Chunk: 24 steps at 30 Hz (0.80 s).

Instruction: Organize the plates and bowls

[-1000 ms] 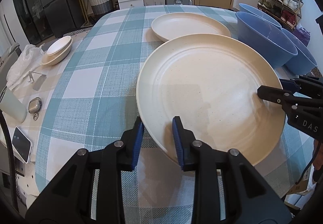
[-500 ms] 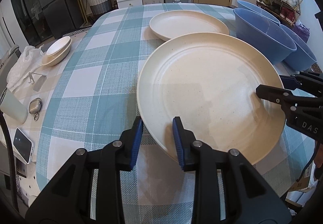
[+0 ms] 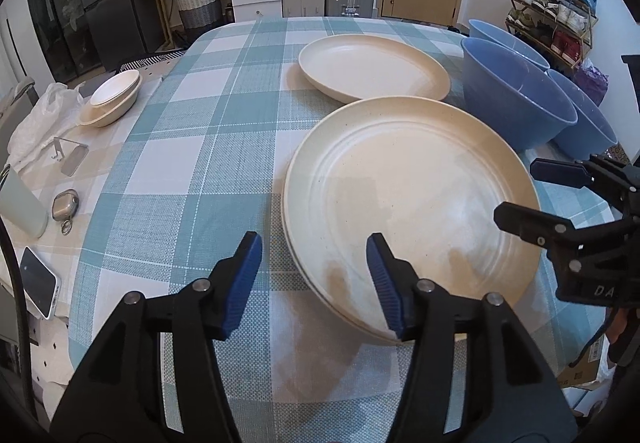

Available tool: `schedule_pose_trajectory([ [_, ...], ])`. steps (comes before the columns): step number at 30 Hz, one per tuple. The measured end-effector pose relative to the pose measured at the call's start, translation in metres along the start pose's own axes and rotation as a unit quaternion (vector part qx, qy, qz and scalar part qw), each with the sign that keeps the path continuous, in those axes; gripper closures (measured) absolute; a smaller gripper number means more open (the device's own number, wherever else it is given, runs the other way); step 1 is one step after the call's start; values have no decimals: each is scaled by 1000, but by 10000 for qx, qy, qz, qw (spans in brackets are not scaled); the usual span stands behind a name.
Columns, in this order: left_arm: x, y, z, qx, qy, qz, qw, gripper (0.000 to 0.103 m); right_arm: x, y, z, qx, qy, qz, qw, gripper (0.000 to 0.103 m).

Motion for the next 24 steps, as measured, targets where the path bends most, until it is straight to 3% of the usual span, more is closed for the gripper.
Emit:
schedule_pose_trajectory([
  [6,-2,-10,-6,142,-175,53,9997,30,-1,-6,-4,-31,-45,41,10000,18],
  [19,-10,-35,-8,76,-186,253,9995,19,-9,-34,-8,-94,-88,351,9993,6],
  [22,-13,-40,-9,119,-224,304,9992,12,-13,-44,-9,-96,-134,440,9989,4],
  [23,-15,-42,-9,120,-242,320,9991,1,-16,-47,-9,-96,-140,477,9987,3],
  [24,-17,-45,-11,114,-274,378,9988,2,-18,-51,-8,-96,-136,517,9985,2],
])
Point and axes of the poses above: each gripper's, at about its wrist camera, not at the fingertips, and y roughly the way its jaws point, z to its right, x to its underside, the point moved 4 cm from there along y, roughly the way its jaws point, and after that the axes turned 7 degrees about -z, right-handed, at the moved point
